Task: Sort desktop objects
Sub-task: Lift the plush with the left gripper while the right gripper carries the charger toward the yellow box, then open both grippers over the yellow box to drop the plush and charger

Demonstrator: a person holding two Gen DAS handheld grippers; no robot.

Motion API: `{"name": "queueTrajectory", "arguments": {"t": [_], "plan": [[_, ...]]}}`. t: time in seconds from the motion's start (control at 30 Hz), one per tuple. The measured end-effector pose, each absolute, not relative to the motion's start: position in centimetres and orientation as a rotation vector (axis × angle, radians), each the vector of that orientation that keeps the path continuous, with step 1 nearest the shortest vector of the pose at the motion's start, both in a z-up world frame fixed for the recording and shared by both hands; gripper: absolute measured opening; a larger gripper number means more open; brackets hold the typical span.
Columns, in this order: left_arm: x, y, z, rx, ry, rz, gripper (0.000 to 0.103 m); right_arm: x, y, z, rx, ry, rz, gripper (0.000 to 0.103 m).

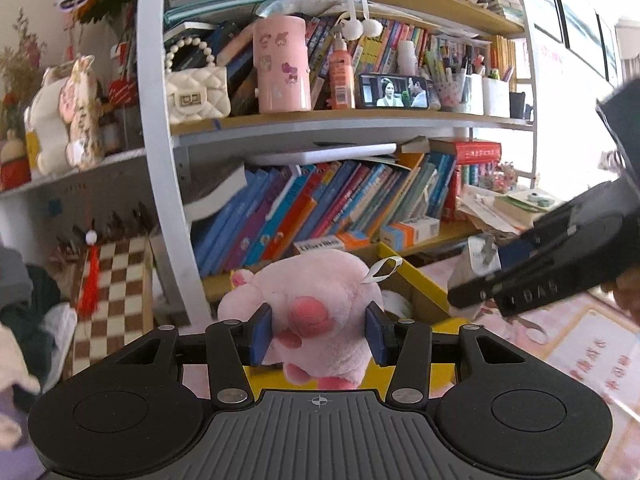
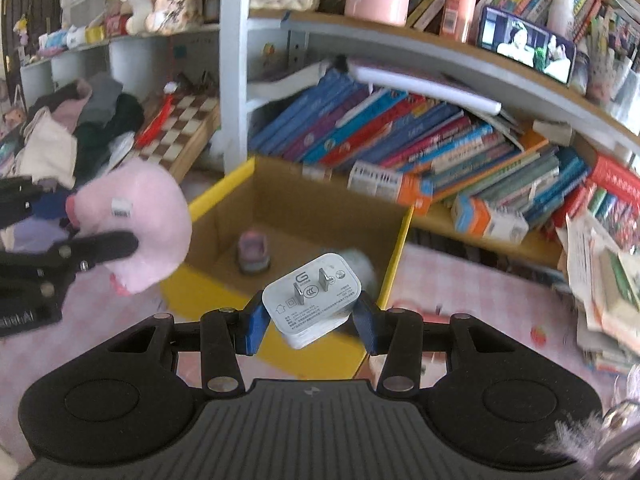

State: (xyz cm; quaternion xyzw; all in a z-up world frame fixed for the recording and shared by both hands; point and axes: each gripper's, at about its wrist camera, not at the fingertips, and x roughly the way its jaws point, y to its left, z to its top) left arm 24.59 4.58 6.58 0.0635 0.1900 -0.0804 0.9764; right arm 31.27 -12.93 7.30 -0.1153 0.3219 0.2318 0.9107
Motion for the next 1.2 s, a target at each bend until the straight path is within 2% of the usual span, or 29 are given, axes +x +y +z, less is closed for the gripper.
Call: {"name": "queueTrajectory", "arguments": {"t": [0.33,0.5,0.83,1.2], "plan": [[30.6,2.6,5.3,0.185,0.446,-0.172,0.046,39.4,-12.8,9.5,-0.197,0.625,0.498,0.043],[33.1,1.3,3.8,0.208,0.515,-0.190,0.046,42.7,-11.1,8.8,-0.209,0.640,0.519,0.043],[36.0,1.3,0.5,0.174,0.661,-0.168,0.046,47.2,-6.8,4.0,-0.272,0.756,0.580,0.043],[37.9,2.4,-0.7,0.078,0.746,-0.179,0.048,50.0,-4.4,-1.8,-0.285,0.908,0.581,0.043]]}}
